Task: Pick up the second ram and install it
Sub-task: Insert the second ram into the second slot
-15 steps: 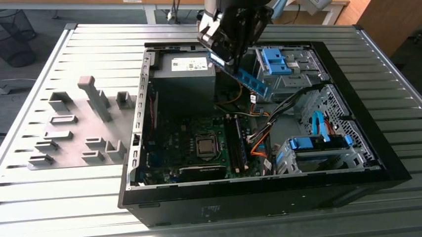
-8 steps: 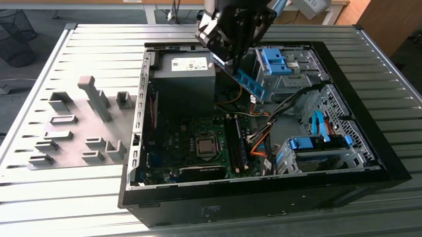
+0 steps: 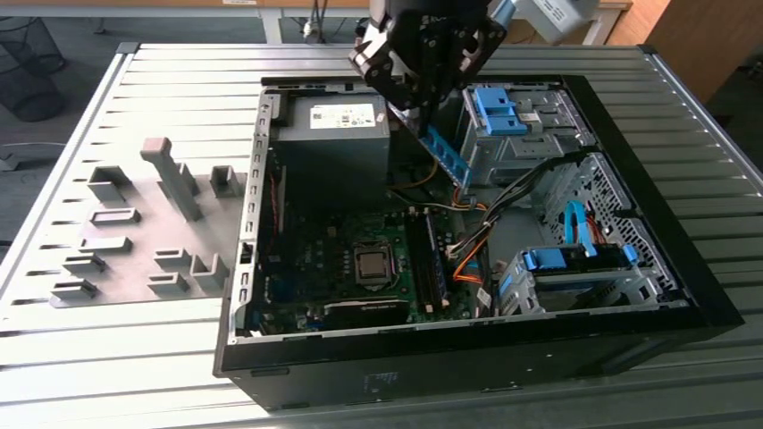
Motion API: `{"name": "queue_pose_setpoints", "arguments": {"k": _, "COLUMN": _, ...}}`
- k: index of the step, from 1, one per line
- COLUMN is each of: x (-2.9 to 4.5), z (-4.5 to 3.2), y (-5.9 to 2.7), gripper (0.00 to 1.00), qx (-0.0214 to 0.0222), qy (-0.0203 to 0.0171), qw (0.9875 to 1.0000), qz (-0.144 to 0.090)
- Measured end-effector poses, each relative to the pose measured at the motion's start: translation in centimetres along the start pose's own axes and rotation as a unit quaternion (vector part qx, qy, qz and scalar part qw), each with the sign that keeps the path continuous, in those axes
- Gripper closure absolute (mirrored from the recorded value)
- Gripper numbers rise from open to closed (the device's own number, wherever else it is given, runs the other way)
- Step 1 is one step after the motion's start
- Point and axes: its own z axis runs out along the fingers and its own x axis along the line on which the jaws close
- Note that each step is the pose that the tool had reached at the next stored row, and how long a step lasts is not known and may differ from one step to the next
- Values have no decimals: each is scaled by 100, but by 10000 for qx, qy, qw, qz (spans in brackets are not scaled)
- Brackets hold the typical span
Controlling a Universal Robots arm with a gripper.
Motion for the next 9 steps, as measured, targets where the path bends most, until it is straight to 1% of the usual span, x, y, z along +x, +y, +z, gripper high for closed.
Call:
{"name": "queue_pose_setpoints", "arguments": {"k": 2, "x": 0, "z": 2, "y": 0, "gripper": 86, "qx": 6, "qy": 0, "qw": 9998, "qz": 174}}
{"name": "queue_pose_setpoints", "arguments": {"k": 4, "x": 0, "z": 3, "y": 0, "gripper": 86, "qx": 12, "qy": -1, "qw": 9994, "qz": 351}}
{"name": "queue_pose_setpoints", "arguments": {"k": 7, "x": 0, "z": 6, "y": 0, "gripper": 86, "qx": 21, "qy": -1, "qw": 9980, "qz": 628}}
{"name": "queue_pose_setpoints", "arguments": {"k": 9, "x": 0, "z": 9, "y": 0, "gripper": 86, "qx": 27, "qy": -1, "qw": 9967, "qz": 807}}
